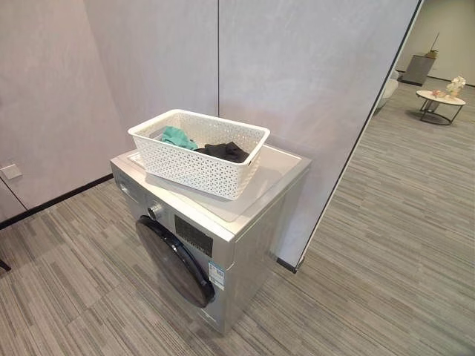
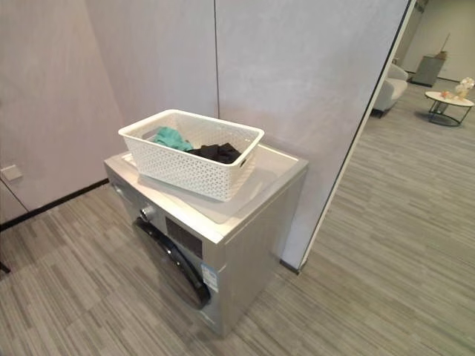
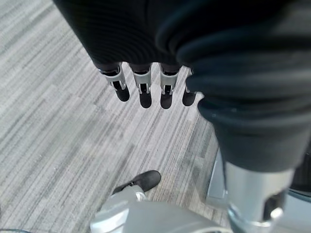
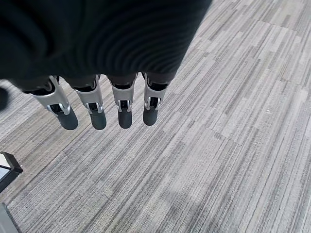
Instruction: Grab the laundry basket,head to the washer,open it,put in the laundry and shut it.
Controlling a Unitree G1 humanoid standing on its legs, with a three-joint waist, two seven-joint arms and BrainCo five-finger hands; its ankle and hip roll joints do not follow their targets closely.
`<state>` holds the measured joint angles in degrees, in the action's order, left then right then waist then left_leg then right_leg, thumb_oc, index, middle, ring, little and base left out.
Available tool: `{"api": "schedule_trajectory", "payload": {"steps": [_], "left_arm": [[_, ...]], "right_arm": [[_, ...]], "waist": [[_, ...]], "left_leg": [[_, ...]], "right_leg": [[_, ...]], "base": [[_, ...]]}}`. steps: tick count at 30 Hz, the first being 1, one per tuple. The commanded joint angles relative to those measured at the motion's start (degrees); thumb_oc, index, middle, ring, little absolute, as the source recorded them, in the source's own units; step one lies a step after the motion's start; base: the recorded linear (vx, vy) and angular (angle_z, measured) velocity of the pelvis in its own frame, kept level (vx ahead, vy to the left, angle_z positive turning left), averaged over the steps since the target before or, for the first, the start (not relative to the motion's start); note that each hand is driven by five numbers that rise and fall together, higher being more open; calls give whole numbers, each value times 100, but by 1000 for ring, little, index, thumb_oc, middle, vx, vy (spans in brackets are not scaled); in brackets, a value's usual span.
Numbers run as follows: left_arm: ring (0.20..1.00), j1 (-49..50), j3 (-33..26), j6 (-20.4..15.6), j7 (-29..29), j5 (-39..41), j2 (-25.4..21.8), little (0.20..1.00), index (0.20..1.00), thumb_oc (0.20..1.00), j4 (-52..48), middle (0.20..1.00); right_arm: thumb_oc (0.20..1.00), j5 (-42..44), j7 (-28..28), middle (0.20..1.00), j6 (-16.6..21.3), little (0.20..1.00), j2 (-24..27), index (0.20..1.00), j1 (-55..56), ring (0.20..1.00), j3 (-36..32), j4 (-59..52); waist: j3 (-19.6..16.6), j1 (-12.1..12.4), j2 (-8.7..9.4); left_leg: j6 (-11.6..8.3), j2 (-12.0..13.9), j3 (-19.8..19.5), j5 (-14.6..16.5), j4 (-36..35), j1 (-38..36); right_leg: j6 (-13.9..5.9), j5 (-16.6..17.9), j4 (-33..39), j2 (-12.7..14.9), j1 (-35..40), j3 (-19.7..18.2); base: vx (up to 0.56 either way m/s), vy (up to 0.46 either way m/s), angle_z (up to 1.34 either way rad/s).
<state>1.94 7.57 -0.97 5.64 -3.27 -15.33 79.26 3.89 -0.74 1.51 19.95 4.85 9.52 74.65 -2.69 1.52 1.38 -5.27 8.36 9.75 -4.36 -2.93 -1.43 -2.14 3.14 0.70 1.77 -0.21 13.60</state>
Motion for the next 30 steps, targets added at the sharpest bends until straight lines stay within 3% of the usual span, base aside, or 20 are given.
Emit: {"api": "schedule_trajectory", "payload": {"steps": [1,3,4,6,7,8,9,10,14,16,19,20,22,25,26,27,28,29,30], "left_arm": [[1000,-464,-29,-101,-46,-60,-174,1000,1000,1000,-4,1000],[1000,-643,135,-94,-7,-171,-358,1000,1000,1000,-72,1000],[1000,-681,174,-104,23,-171,-431,1000,1000,1000,-126,1000],[1000,-752,171,-112,71,-145,-508,1000,1000,1000,-204,1000],[1000,-787,238,-137,59,-176,-542,1000,1000,1000,-324,1000],[1000,-801,88,-159,40,106,-557,1000,1000,1000,-187,1000],[1000,-808,41,-156,29,121,-587,1000,1000,1000,-129,1000],[1000,-815,102,-207,27,-41,-574,1000,1000,1000,-155,1000],[1000,-830,26,-251,41,71,-653,1000,1000,1000,-361,1000],[1000,-871,69,-269,57,-9,-670,1000,1000,1000,-452,1000],[1000,-838,112,-259,46,-164,-682,1000,1000,1000,-398,1000],[1000,-838,113,-260,46,-164,-683,1000,1000,1000,-397,1000],[1000,-754,156,-244,-4,-264,-631,1000,1000,1000,-299,1000],[1000,-723,178,-239,-29,-281,-572,1000,1000,1000,-288,1000],[1000,-692,157,-235,-16,-281,-503,1000,1000,1000,-255,1000],[1000,-661,149,-235,-31,-290,-460,1000,1000,1000,-247,1000],[1000,-635,136,-217,-45,-301,-424,1000,1000,1000,-230,1000],[1000,-614,109,-208,-39,-281,-431,1000,1000,1000,-221,1000],[1000,-615,109,-208,-39,-281,-431,1000,1000,1000,-221,1000]], "right_arm": [[1000,91,-25,1000,113,1000,139,1000,-517,1000,209,59],[1000,-24,-37,1000,105,1000,310,1000,-697,1000,321,13],[1000,-93,-58,1000,100,1000,392,1000,-745,1000,338,-3],[1000,-174,-84,1000,66,1000,513,1000,-691,1000,216,34],[1000,-217,-137,1000,48,1000,602,1000,-662,1000,132,27],[1000,-283,-129,1000,11,1000,663,1000,-688,1000,8,201],[1000,-313,-125,1000,-17,1000,642,1000,-680,1000,-32,254],[1000,-251,-84,1000,-14,1000,544,1000,-640,1000,-133,238],[1000,-233,-101,1000,15,1000,416,1000,-682,1000,-74,121],[1000,-243,-65,1000,29,1000,248,1000,-710,1000,80,-153],[1000,-223,-24,1000,50,1000,169,1000,-582,1000,132,-390],[1000,-223,-25,1000,48,1000,169,1000,-580,1000,132,-392],[1000,-217,-33,1000,44,1000,204,1000,-471,1000,65,-457],[1000,-234,-47,1000,34,1000,239,1000,-435,1000,30,-447],[1000,-293,-88,1000,16,1000,259,1000,-427,1000,-29,-361],[1000,-348,-97,1000,6,1000,251,1000,-445,1000,-20,-315],[1000,-346,-88,1000,20,1000,252,1000,-459,1000,-15,-241],[1000,-309,-71,1000,42,1000,237,1000,-450,1000,-3,-208],[1000,-309,-70,1000,43,1000,236,1000,-451,1000,-2,-207]], "waist": [[436,29,238],[652,127,249],[689,108,223],[684,8,175],[700,81,82],[637,63,-11],[591,47,-29],[481,22,-6],[502,99,59],[599,108,126],[653,28,207],[653,31,210],[657,-64,210],[671,-97,146],[660,-27,108],[647,15,86],[651,-22,48],[656,-92,27],[639,-84,30]], "left_leg": [[-90,-46,-271,374,1320,368],[-194,-200,-865,324,2063,788],[-203,-119,-1017,323,1886,810],[-230,476,-645,202,1226,727],[-230,642,-816,89,818,693],[-235,407,-1105,279,726,577],[-220,337,-1074,328,631,501],[-80,65,-932,510,667,401],[104,-176,-740,659,774,386],[299,-391,-596,785,742,243],[412,-566,-532,845,717,141],[415,-569,-528,845,716,139],[500,-703,-472,898,688,42],[542,-725,-413,916,676,-4],[574,-789,-206,940,587,-100],[580,-799,-88,939,528,-136],[605,-797,-80,916,422,-198],[650,-797,-81,845,341,-208],[646,-796,-71,834,336,-190]], "right_leg": [[-264,-262,164,402,443,178],[-181,-283,-4,400,322,50],[-199,-312,-65,401,279,13],[-305,-339,-62,507,340,128],[-457,-369,-135,668,392,57],[-546,-354,-208,875,393,-12],[-583,-309,-225,964,399,-31],[-700,-204,-264,1239,420,-71],[-811,-27,-500,1471,200,-214],[-896,241,-836,1747,26,-280],[-959,744,-1054,1913,-72,-438],[-962,747,-1052,1916,-71,-442],[-1011,1291,-1115,2025,-141,-547],[-1033,1473,-1184,2131,-242,-435],[-1107,1592,-1066,2458,-226,298],[-1134,1512,-986,2533,-193,767],[-1059,1229,-1006,2273,-239,725],[-908,774,-1117,1765,-404,458],[-899,775,-1121,1762,-432,449]], "base": [[-97,-24,13],[-88,27,13],[-21,117,-3],[82,273,-29],[162,555,-18],[164,565,-6],[180,663,-28],[130,472,-27],[12,310,-13],[-35,312,-41],[-13,178,-2],[6,164,-3],[1,206,1],[-19,173,-26],[-32,223,-32],[-41,291,-23],[-30,192,-46],[-18,124,-77],[-17,88,-82]]}}
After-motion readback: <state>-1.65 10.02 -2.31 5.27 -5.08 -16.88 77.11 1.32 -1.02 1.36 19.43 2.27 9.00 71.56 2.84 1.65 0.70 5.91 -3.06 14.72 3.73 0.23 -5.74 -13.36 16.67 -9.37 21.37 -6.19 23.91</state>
